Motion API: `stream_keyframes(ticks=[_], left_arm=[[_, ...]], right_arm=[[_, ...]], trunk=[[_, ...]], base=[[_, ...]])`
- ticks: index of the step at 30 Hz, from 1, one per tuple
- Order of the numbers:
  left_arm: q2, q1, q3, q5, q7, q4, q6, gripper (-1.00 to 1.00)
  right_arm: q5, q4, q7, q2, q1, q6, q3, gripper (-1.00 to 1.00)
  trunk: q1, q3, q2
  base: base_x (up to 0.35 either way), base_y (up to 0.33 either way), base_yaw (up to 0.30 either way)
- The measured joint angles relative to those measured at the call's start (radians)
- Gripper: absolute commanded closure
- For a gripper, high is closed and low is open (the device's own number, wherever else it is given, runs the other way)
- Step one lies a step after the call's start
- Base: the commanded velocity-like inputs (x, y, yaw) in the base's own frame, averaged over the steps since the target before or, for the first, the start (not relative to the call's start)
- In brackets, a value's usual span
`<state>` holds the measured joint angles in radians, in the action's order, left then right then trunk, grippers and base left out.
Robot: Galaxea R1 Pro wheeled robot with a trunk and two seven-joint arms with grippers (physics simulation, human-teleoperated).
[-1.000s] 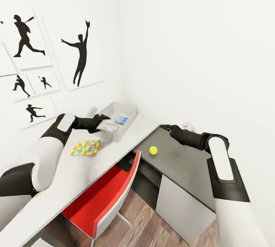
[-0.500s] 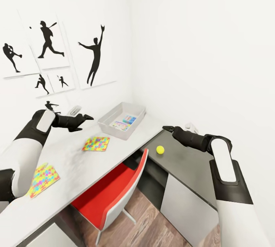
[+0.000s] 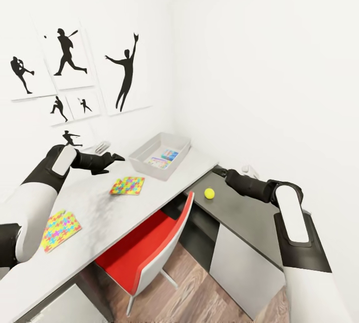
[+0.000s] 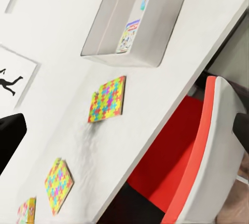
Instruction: Put all the toys in the child's room - the three board games (two on the bed and one on the table), the two jigsaw puzzles on the table, and the tennis ball on the table - inside the toy box on the table in the child's room.
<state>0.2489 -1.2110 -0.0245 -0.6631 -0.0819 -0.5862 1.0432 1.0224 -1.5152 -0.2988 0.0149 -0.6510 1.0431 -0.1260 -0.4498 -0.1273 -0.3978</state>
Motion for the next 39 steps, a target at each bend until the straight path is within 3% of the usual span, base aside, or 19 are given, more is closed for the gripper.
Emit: stream_keyframes(ticks=[8, 19, 26, 39], left_arm=[[0.003, 0.002, 0.001, 0.002, 0.000, 0.000, 0.000, -1.00], [0.004, 0.004, 0.001, 0.005, 0.000, 0.000, 0.000, -1.00], [0.004, 0.007, 0.001, 0.005, 0.000, 0.000, 0.000, -1.00], [0.011, 0.011, 0.001, 0.007, 0.000, 0.000, 0.000, -1.00]], right_arm=[[-0.003, 0.000, -0.001, 0.001, 0.000, -0.005, -0.001, -1.00], [-0.004, -0.001, -0.002, 0.002, 0.000, -0.004, 0.001, -1.00], [-0.005, -0.001, -0.004, 0.003, 0.000, -0.005, 0.003, -1.00], [-0.005, 0.000, -0.004, 0.002, 0.000, -0.005, 0.003, -1.00]], trunk=[[0.000, 0.002, 0.000], [0.000, 0.003, 0.000], [0.000, 0.003, 0.000], [0.000, 0.003, 0.000]], base=[[-0.305, 0.000, 0.184], [-0.327, 0.000, 0.025], [-0.310, 0.000, 0.241], [-0.045, 0.049, 0.288]])
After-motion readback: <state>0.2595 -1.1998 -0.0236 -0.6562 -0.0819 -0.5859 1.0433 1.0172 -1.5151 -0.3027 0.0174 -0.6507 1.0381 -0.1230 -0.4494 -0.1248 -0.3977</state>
